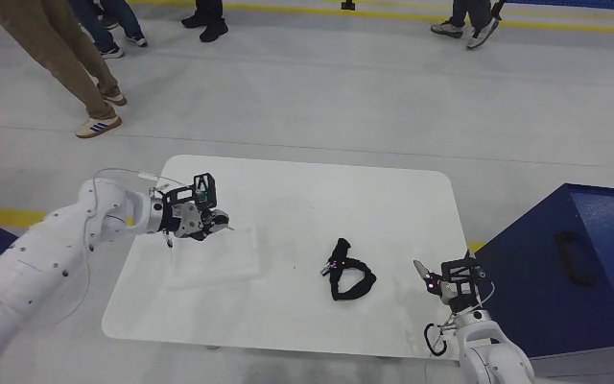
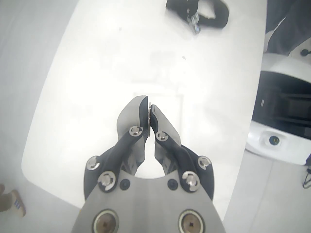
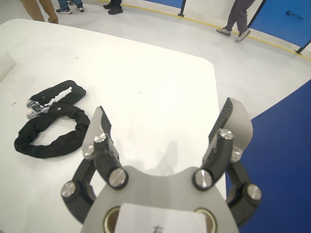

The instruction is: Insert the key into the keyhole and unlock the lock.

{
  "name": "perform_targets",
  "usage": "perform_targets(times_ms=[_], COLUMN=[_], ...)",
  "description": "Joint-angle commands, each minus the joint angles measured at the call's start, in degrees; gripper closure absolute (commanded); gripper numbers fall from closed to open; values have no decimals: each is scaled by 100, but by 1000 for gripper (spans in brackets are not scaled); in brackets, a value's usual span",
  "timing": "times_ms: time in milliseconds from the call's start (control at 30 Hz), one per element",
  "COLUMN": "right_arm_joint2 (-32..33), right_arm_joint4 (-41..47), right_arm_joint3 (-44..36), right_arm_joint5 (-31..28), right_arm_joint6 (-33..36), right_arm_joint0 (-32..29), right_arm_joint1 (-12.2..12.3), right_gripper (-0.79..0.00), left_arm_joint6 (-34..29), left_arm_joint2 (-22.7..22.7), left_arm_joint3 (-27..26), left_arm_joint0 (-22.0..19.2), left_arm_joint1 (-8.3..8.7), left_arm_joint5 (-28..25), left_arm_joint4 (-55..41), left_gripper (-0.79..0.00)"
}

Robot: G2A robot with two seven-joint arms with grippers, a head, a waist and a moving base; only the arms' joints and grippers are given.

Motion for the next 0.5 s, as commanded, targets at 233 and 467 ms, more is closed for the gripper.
perform_targets(times_ms=[233, 467], right_arm_joint2=[0, 0], right_arm_joint4=[0, 0], right_arm_joint3=[0, 0], right_arm_joint5=[0, 0], right_arm_joint6=[0, 0], right_arm_joint0=[0, 0], right_arm_joint1=[0, 0], right_gripper=[-785, -785], left_arm_joint6=[1960, 1960], left_arm_joint2=[-296, -296], left_arm_joint3=[55, 55], left_arm_joint0=[511, 511], left_arm_joint1=[325, 325], left_arm_joint5=[83, 83], left_arm_joint4=[523, 523], left_gripper=[0, 0])
